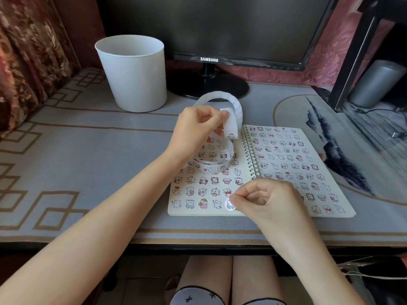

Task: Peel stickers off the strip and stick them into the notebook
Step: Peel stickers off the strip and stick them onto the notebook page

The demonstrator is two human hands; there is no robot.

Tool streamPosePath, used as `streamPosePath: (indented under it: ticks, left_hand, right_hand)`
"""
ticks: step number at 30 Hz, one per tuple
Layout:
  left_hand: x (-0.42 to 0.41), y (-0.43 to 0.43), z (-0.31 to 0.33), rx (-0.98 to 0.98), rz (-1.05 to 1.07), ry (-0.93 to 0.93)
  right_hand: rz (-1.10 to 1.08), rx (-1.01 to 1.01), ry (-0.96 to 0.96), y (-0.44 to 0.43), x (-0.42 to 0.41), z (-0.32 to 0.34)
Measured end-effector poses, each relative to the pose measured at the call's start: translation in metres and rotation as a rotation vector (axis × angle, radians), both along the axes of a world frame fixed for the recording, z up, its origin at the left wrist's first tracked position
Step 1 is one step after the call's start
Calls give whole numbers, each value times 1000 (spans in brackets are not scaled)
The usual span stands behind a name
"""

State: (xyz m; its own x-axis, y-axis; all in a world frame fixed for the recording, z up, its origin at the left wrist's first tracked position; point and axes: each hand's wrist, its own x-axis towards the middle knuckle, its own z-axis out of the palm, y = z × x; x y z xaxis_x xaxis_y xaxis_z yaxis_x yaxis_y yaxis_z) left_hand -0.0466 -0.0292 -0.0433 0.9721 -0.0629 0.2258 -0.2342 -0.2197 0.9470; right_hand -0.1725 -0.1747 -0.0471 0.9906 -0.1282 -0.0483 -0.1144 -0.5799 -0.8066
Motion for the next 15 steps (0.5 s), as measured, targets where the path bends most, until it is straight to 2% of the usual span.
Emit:
streamPosePath:
  ticks: [15]
  left_hand:
    - [0,0,1,20,4,-10]
  right_hand:
    - [-21,-55,-28,3,-2,-2]
